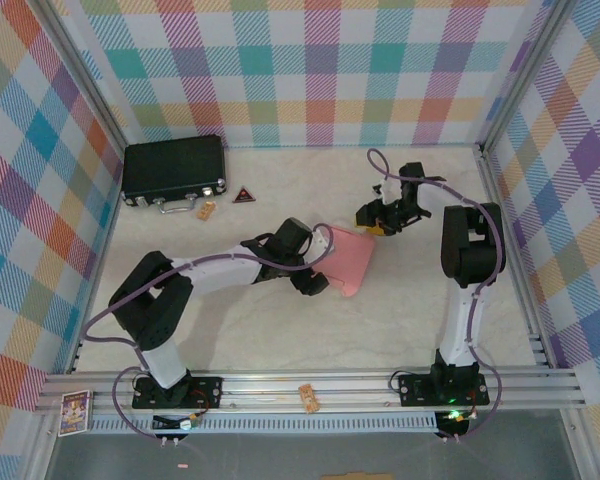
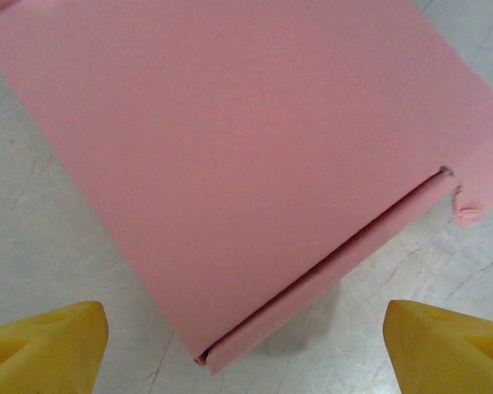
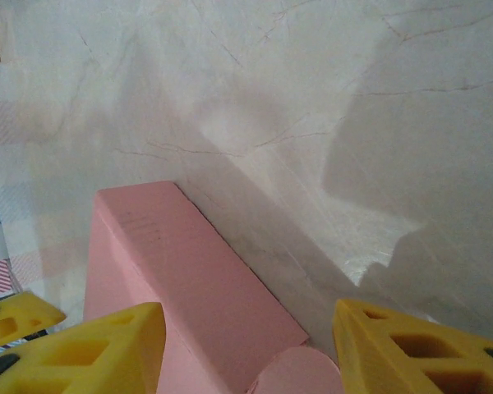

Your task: Fold the paper box

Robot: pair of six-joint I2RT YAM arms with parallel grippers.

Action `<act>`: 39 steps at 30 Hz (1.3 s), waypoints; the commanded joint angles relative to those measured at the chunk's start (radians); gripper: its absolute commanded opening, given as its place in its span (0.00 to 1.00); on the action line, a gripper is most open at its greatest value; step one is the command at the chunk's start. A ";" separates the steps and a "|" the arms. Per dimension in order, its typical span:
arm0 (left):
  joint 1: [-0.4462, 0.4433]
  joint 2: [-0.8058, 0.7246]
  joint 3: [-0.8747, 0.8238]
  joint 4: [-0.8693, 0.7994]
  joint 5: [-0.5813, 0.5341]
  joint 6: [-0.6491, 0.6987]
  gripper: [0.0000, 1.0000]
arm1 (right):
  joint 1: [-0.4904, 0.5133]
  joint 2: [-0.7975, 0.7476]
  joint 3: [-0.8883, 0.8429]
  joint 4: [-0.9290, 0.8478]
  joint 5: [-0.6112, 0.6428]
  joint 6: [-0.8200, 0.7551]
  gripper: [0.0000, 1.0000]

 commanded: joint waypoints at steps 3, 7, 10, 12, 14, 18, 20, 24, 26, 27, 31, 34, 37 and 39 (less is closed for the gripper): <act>0.000 0.074 0.034 -0.006 -0.019 0.044 0.85 | 0.017 0.027 0.015 -0.027 -0.022 -0.021 0.56; 0.000 0.108 0.059 -0.016 -0.008 0.036 0.84 | 0.022 0.022 0.010 -0.038 0.006 -0.021 0.56; -0.001 0.113 0.069 -0.024 -0.018 0.016 0.83 | 0.020 -0.005 -0.016 -0.024 0.111 0.009 0.56; 0.000 0.104 0.056 0.003 -0.016 -0.001 0.82 | 0.016 -0.021 -0.037 -0.003 0.109 0.017 0.56; 0.000 0.097 0.044 0.020 -0.012 -0.009 0.81 | 0.015 -0.011 -0.031 -0.016 0.073 0.014 0.54; 0.000 0.099 0.038 0.032 0.019 -0.033 0.79 | 0.017 0.000 -0.033 -0.011 -0.029 0.008 0.49; 0.000 0.107 0.044 0.030 0.016 -0.050 0.77 | 0.018 -0.012 -0.043 0.002 -0.082 0.011 0.47; 0.000 0.112 0.041 0.042 0.011 -0.095 0.73 | 0.018 -0.053 -0.060 0.021 -0.153 0.019 0.47; 0.001 0.108 0.029 0.059 0.016 -0.113 0.73 | 0.018 -0.073 -0.063 0.026 -0.177 0.022 0.47; 0.002 0.104 0.020 0.072 0.017 -0.123 0.72 | 0.018 -0.084 -0.065 0.028 -0.187 0.025 0.47; 0.014 0.073 -0.026 0.134 0.026 -0.187 0.72 | 0.020 -0.118 -0.065 0.029 -0.212 0.035 0.47; 0.036 0.041 -0.079 0.210 0.060 -0.233 0.72 | 0.022 -0.140 -0.066 0.025 -0.230 0.037 0.47; 0.050 0.023 -0.109 0.261 0.081 -0.255 0.73 | 0.030 -0.156 -0.064 0.021 -0.245 0.032 0.47; 0.059 0.014 -0.123 0.288 0.083 -0.270 0.73 | 0.039 -0.162 -0.065 0.018 -0.255 0.027 0.47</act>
